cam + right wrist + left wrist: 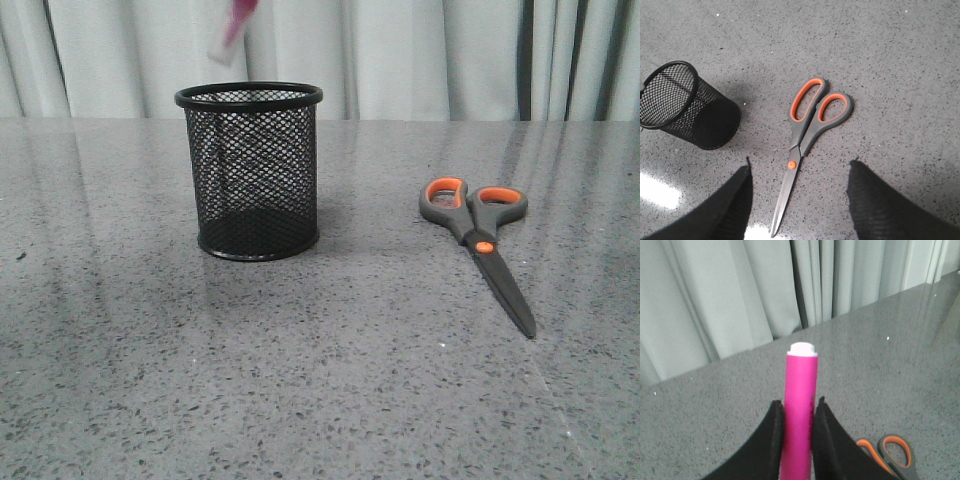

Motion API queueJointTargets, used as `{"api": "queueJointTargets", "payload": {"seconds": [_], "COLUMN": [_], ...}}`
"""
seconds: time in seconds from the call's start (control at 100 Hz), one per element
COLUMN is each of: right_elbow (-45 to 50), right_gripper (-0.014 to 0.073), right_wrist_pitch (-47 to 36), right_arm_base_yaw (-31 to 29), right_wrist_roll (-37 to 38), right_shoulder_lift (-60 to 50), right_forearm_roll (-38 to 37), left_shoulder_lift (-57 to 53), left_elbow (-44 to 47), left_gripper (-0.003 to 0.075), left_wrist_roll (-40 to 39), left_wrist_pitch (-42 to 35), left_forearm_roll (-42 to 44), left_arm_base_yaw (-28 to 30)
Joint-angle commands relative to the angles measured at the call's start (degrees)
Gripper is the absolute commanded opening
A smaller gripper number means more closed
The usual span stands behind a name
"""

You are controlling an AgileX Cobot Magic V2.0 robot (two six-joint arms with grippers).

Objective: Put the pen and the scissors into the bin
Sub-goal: 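Lift the pink marker upright with the left gripper toward the mesh cup, then lower the marker into the mesh cup and open the left gripper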

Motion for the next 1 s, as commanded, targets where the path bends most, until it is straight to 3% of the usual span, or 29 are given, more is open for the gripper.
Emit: {"api": "queueJointTargets", "payload": {"seconds": [0.0, 0.83, 0.99], "right_elbow": [-2.01, -2.01, -2.01], "right_gripper": [0.0372, 0.0372, 0.0372], "right_wrist_pitch": [-2.35, -2.12, -2.12], "right_arm_base_yaw": [-0.16, -0.16, -0.16], "right_wrist_roll": [-0.75, -0.75, -0.75], "right_shoulder_lift": [-0.30, -0.30, -0.30], "right_forearm_roll": [1.21, 1.21, 1.21], "left_shoulder_lift": [0.57, 5.15, 5.15], "left_elbow": [-1.61, -1.61, -1.61], "left_gripper": [-0.0022, -0.0015, 0.0132], "left_wrist_roll": [-0.89, -0.89, -0.89], "left_wrist_pitch": [-4.18, 2.12, 3.06], "left_forearm_roll": [-0.35, -0.35, -0.35], "left_arm_base_yaw": [-0.75, -0.62, -0.62]}}
